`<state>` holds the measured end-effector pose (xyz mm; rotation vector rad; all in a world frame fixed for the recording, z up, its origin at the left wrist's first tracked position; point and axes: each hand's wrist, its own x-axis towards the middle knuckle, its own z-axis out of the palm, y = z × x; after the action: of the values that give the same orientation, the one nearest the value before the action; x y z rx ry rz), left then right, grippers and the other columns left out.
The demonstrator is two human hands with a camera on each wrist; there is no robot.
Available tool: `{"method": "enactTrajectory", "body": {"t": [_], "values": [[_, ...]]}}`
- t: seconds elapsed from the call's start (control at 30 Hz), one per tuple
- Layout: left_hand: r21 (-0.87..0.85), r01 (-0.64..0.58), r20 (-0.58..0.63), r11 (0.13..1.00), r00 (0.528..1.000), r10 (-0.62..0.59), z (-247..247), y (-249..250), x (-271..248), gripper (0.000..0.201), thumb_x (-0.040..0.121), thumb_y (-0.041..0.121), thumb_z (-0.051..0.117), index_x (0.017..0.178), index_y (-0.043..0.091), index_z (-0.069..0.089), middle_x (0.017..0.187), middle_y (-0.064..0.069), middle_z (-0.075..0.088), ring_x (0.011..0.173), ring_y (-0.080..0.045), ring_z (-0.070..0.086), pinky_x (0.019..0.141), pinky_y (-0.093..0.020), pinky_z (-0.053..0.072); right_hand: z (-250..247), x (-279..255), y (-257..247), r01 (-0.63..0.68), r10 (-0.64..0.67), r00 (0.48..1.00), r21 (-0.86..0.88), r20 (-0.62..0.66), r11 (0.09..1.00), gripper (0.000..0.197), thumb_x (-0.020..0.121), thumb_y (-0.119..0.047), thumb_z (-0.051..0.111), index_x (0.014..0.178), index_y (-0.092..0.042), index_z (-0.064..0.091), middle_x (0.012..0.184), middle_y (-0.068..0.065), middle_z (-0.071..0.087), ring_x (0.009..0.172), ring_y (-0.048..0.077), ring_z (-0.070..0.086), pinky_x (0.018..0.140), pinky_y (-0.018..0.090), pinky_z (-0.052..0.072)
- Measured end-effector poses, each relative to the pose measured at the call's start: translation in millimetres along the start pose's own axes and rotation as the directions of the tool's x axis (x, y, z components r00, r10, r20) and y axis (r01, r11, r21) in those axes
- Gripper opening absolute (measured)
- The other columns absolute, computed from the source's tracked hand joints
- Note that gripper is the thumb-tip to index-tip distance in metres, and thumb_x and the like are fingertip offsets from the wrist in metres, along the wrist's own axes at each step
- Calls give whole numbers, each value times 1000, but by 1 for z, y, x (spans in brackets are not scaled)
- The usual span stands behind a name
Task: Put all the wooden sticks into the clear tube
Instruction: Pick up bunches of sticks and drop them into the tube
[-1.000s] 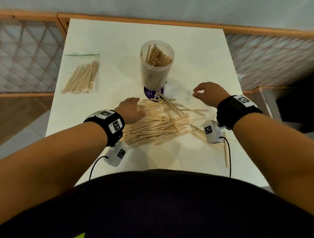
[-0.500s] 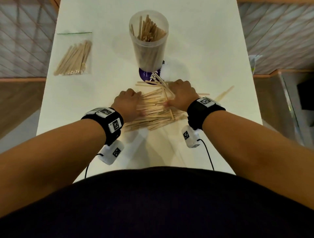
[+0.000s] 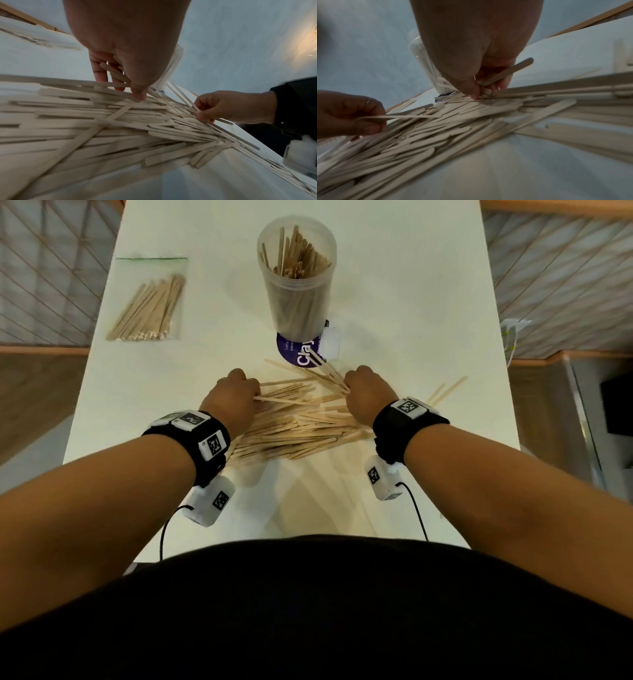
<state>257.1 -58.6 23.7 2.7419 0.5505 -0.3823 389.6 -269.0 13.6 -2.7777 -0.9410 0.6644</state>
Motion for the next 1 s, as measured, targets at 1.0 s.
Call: {"method": "enactTrajectory", "body": {"t": [1.0], "values": [[-902, -73, -34, 426, 995, 98, -117, 90, -14, 26, 102, 18, 36, 86, 13, 56, 70, 0, 52, 58, -11, 48, 57, -22, 44, -109, -37, -91, 137, 293, 940, 981, -173, 140, 33, 104, -30, 34, 86, -9, 51, 67, 10, 59, 55, 20, 55, 58, 30, 50]]}}
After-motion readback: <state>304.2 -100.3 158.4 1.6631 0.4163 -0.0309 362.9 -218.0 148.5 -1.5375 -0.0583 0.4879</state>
